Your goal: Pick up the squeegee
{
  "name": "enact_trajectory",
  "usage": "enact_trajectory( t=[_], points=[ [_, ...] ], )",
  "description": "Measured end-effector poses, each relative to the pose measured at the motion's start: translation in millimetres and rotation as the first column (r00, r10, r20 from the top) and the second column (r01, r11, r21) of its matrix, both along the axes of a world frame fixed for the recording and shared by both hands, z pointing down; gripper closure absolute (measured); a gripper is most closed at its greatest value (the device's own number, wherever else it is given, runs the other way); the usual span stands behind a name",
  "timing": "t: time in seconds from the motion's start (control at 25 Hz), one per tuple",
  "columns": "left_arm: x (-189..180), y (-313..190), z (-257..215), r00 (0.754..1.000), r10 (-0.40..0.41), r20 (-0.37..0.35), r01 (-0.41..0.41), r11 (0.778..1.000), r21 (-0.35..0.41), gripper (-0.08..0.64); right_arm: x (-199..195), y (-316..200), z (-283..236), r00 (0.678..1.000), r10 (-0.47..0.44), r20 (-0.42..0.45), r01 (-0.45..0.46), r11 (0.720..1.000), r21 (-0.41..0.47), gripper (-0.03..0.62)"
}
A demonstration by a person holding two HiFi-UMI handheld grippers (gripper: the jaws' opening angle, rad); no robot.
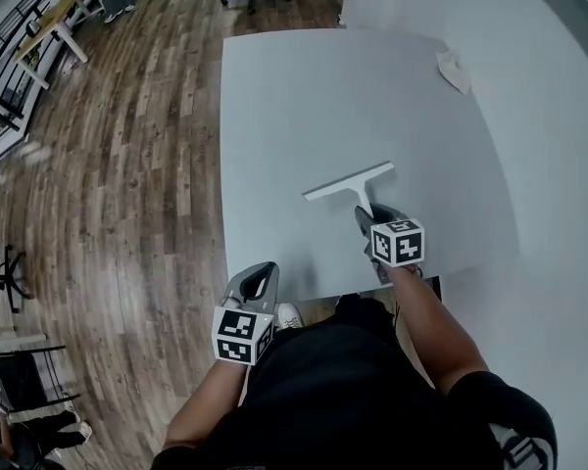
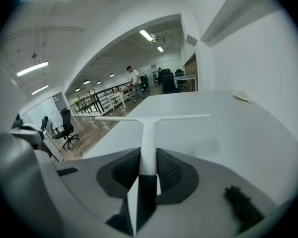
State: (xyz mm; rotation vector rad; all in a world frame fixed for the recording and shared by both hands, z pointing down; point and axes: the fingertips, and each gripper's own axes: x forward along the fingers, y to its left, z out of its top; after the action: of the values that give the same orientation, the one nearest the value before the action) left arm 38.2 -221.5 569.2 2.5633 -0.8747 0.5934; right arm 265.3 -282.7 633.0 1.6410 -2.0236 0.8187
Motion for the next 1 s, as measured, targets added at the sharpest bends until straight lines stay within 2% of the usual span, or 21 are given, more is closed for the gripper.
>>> enact_trajectory(
  t=[0.12, 0.2, 0.36, 0.52, 0.68, 0.8, 1.0],
  points=[
    [-15.3, 9.0, -14.3, 0.999, 0.041, -0.014, -0.040, 0.999, 0.024, 0.552, -20.4, 19.3, -38.5, 0.997, 0.031, 0.069, -0.035, 0.997, 0.063, 0.503],
    [-21.3, 17.4, -18.0, 0.997, 0.070, -0.021, -0.069, 0.997, 0.029, 0.552, -38.0, 34.3, -60.1, 0.995, 0.019, 0.096, -0.029, 0.994, 0.106, 0.503],
    [-2.9, 12.4, -23.9, 0.992, 0.117, -0.043, -0.115, 0.993, 0.029, 0.552, -55.6, 44.7, -96.8, 0.990, -0.039, 0.133, 0.014, 0.982, 0.186, 0.503],
    [21.7, 3.3, -40.6, 0.986, 0.156, -0.059, -0.153, 0.987, 0.049, 0.553, -66.4, 51.0, -123.6, 0.986, -0.101, 0.132, 0.072, 0.975, 0.209, 0.503],
    [32.0, 0.9, -66.5, 0.986, 0.145, -0.083, -0.139, 0.987, 0.080, 0.552, -71.4, 59.4, -139.9, 0.984, -0.131, 0.121, 0.104, 0.974, 0.203, 0.503],
    [30.6, -1.1, -82.2, 0.989, 0.119, -0.092, -0.113, 0.991, 0.072, 0.552, -73.8, 58.9, -155.3, 0.983, -0.140, 0.121, 0.115, 0.974, 0.194, 0.503],
    [31.4, 31.7, -62.3, 0.993, 0.081, -0.083, -0.076, 0.995, 0.065, 0.554, -78.5, 97.3, -137.2, 0.977, -0.170, 0.130, 0.142, 0.970, 0.197, 0.503]
  ],
)
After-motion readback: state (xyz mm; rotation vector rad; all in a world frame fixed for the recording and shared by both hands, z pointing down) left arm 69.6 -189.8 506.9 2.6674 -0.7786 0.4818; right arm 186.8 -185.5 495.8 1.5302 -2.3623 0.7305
